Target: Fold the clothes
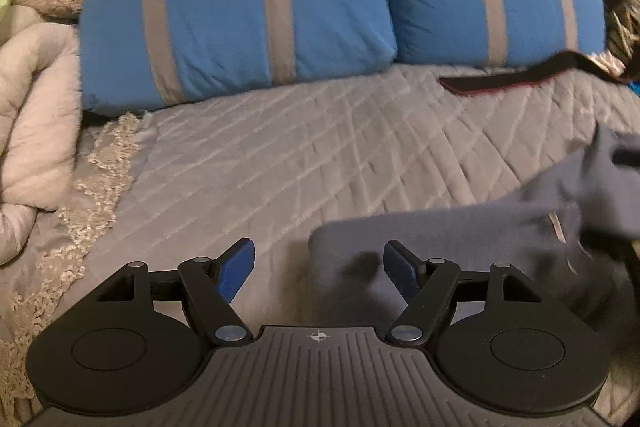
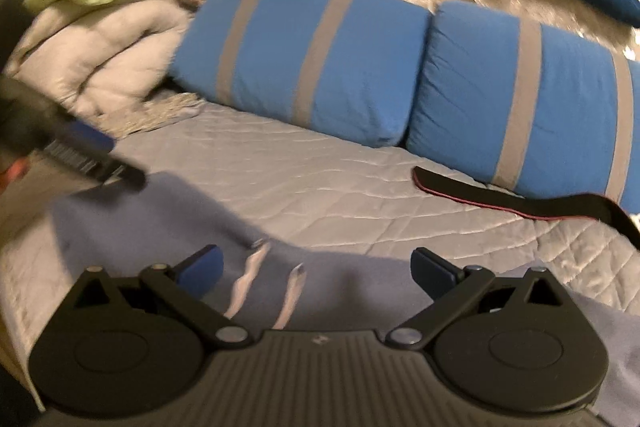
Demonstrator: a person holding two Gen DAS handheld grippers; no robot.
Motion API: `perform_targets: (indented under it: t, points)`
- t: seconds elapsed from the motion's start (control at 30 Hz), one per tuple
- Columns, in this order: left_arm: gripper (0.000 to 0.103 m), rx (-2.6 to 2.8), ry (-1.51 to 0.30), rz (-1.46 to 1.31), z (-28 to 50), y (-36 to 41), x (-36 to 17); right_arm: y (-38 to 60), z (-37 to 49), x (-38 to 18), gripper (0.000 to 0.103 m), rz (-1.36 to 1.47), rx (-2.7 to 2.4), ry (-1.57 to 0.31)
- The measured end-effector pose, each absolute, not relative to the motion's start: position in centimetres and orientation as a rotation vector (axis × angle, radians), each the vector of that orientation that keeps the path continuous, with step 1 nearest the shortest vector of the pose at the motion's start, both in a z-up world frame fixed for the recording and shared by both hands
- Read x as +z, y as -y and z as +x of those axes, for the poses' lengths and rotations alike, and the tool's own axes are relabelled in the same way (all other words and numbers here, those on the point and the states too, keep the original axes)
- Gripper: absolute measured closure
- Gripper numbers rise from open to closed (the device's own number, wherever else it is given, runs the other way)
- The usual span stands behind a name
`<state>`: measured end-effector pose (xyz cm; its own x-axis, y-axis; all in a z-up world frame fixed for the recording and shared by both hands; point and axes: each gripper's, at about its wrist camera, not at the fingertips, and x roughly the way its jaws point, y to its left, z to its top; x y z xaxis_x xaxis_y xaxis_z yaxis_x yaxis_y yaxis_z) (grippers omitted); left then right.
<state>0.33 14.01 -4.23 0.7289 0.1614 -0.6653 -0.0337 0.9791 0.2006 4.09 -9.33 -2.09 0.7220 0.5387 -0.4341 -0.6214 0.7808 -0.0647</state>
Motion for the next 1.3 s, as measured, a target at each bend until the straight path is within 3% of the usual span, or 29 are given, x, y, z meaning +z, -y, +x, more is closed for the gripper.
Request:
perform_targets:
  t: [0.37, 0.63, 0.9, 1.23, 1.3]
  points:
    - [0.032, 0.055, -0.904, 0.237, -1.1, -13.5, -6.1, 8.3, 9.1, -3.8, 0.0, -0.122, 0.616, -0.585]
    - [0.032, 0.044, -0.945, 0.185, -1.5, -14.8, -5.4, 10.3, 9.2, -2.7, 0.0, -0.093, 0.539, -0.58]
    - [0.032, 0.087, -0.904, 0.059, -1.4, -16.5, -4.2, 8.9, 1.8, -1.7, 0.0, -0.515, 0.806, -0.274]
    - [0.032, 0.136, -0.92, 0.028, -1.3, -17.1, -4.1, 8.2, -1.6, -3.5, 0.002, -0.805, 0.844, -0.132]
    - [0.032, 0.143, -0.924, 0.006, -1.2, -17.4, -4.0, 7.7, -2.6, -4.6, 0.007, -0.923, 0.828, -0.053]
